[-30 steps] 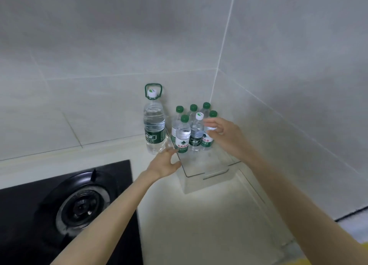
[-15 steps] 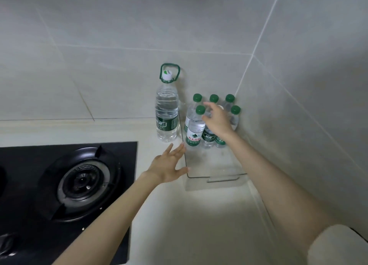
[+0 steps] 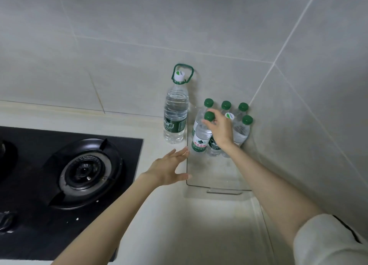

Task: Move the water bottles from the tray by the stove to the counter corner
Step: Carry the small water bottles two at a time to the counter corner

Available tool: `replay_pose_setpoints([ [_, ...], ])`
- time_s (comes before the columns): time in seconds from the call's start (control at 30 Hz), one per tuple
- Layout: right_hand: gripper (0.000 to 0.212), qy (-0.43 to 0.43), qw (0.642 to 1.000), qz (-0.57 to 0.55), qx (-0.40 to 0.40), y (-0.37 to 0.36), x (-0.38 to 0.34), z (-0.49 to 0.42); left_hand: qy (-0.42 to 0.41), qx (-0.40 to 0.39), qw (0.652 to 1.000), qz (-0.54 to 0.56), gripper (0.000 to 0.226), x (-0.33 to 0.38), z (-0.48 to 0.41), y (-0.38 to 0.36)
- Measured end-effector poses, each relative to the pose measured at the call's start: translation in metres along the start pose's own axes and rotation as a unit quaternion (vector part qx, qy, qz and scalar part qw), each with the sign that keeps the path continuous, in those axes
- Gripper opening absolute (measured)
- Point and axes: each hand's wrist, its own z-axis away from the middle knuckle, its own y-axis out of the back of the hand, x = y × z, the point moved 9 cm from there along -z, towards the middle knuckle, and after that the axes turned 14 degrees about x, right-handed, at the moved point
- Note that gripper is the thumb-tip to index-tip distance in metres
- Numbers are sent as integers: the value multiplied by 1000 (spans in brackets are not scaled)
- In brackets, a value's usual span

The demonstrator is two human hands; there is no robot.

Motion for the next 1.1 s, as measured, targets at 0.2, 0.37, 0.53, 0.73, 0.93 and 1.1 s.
replay_pose_setpoints([
  [0.2, 43, -15, 997, -53, 56, 24, -16, 9, -28, 12, 997, -76, 75, 13, 5, 6],
  [0.37, 45, 18, 990, -117, 83, 71, -65, 7, 35, 141, 979, 146, 83, 15, 15, 25],
  [0.53, 41, 68, 980, -188, 28, 112, -146, 16, 28, 264, 910, 318, 96, 45, 22, 102],
  [0.73, 36, 81, 967, -241, -28, 127, -201, 41, -8, 312, 860, 403, 86, 60, 39, 162],
  [0.93, 37, 88, 960, -256, -76, 117, -215, 56, 12, 355, 827, 437, 77, 44, 65, 172],
  [1.1, 34, 90, 958, -214, -171, 97, -197, 51, 57, 357, 808, 465, 66, 30, 73, 162],
])
